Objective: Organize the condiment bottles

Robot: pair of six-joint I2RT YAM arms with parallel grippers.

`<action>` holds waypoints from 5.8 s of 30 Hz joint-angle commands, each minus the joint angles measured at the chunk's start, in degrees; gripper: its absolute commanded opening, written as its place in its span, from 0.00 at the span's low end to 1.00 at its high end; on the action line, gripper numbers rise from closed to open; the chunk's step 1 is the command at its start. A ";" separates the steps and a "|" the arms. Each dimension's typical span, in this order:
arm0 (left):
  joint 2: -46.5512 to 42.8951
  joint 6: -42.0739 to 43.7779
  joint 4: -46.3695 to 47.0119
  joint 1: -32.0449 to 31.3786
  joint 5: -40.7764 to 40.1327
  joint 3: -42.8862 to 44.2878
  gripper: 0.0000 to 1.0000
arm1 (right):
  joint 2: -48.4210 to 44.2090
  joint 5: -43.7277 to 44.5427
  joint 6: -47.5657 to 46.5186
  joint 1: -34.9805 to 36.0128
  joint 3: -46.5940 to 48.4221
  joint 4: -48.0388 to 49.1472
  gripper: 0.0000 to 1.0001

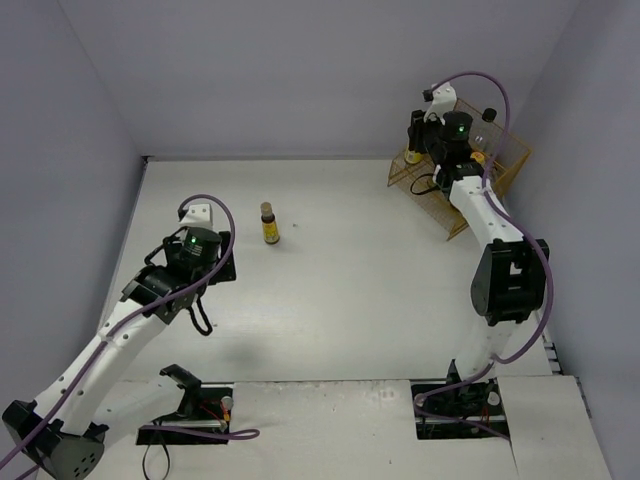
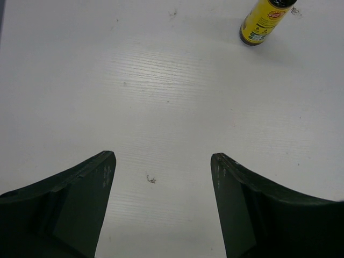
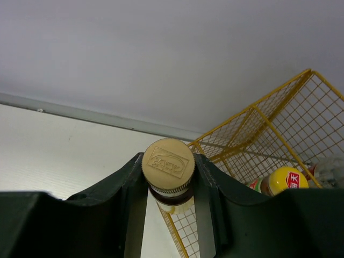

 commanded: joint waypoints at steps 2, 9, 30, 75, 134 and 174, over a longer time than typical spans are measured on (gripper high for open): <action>1.25 1.65 4.61 0.36 -0.18 2.44 0.71 | -1.70 0.22 -0.77 -1.47 -0.36 8.51 0.00; 2.75 1.92 6.11 0.36 0.08 2.44 0.71 | -0.11 0.05 -1.12 -2.88 -3.35 10.00 0.00; 3.28 2.01 5.84 0.36 0.44 2.44 0.71 | 1.30 -0.48 0.99 -3.76 -8.80 11.85 0.61; -11.57 -4.32 -11.47 0.36 -2.02 4.64 0.71 | 16.85 -7.17 5.82 36.76 5.26 9.47 0.70; -1.73 -3.00 1.98 0.36 4.48 2.71 0.71 | -13.12 0.75 4.50 -10.26 -26.12 13.42 0.00; -8.23 3.32 -0.92 0.36 0.27 6.22 0.71 | -58.37 3.91 14.25 -8.86 -26.99 -21.97 1.00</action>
